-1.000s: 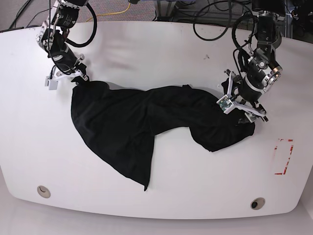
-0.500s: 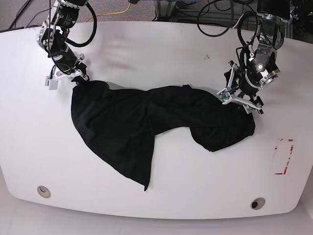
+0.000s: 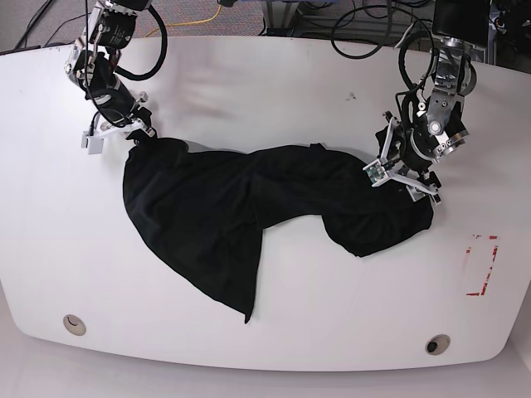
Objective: Layout the t-shirt on the table in an organized manner, then fold the t-shirt properly
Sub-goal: 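Move the left gripper to the bunched shirt end and grasp it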
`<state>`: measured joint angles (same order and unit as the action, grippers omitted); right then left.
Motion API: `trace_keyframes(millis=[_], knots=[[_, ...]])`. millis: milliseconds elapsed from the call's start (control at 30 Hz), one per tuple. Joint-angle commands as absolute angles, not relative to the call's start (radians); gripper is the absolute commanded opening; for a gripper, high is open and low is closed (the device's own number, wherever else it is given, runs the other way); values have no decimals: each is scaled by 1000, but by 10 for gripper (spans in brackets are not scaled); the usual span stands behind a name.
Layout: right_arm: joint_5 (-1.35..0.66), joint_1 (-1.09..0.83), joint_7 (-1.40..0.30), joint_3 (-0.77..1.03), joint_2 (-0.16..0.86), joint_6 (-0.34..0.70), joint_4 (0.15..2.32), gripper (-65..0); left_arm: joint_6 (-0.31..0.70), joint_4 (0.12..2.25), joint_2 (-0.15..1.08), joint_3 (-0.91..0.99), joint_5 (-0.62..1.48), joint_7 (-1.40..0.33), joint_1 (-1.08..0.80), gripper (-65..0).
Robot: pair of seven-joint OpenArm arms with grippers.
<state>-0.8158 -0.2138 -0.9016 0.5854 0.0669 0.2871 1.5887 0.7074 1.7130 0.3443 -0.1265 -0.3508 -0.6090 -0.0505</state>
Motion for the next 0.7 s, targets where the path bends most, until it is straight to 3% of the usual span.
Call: trace_keyframes(millis=[0, 667], knots=[[-832, -205, -891, 588, 77, 294, 1606, -650, 698, 1710, 354, -120, -354, -590, -27, -264], [-832, -205, -891, 588, 77, 294, 1606, -650, 698, 1604, 278, -120, -467, -496, 41, -264]])
